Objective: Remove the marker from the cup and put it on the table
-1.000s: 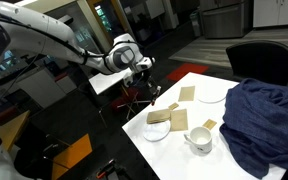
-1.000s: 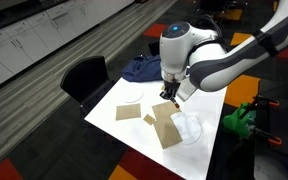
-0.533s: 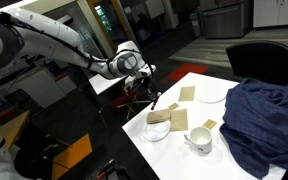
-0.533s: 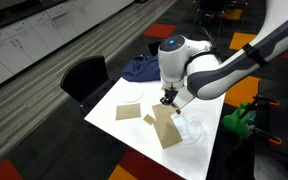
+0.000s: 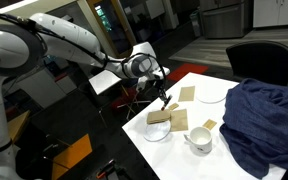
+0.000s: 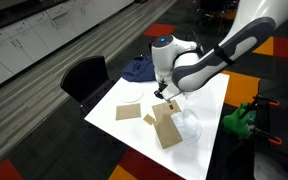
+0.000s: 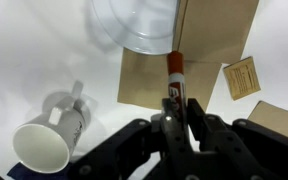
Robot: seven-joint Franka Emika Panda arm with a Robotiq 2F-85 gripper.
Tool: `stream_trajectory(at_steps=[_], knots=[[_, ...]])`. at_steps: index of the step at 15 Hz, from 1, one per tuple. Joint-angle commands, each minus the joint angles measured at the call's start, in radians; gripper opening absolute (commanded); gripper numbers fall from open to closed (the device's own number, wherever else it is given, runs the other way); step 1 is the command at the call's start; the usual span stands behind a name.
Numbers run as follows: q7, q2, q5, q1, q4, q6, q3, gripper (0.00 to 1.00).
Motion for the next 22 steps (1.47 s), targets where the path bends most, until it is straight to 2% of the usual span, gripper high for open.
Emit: stream_trajectory(at_steps=[1,15,22], knots=[[-0.004,0.084,0.065,-0.043,0.115,-0.015,0.017,0.05],[0.048,0.299,0.226,-0.105,0.328,0.010,-0.007,0.05],[0.059,0.382,0.253,-0.119,0.417,-0.008,-0.004,0.05]])
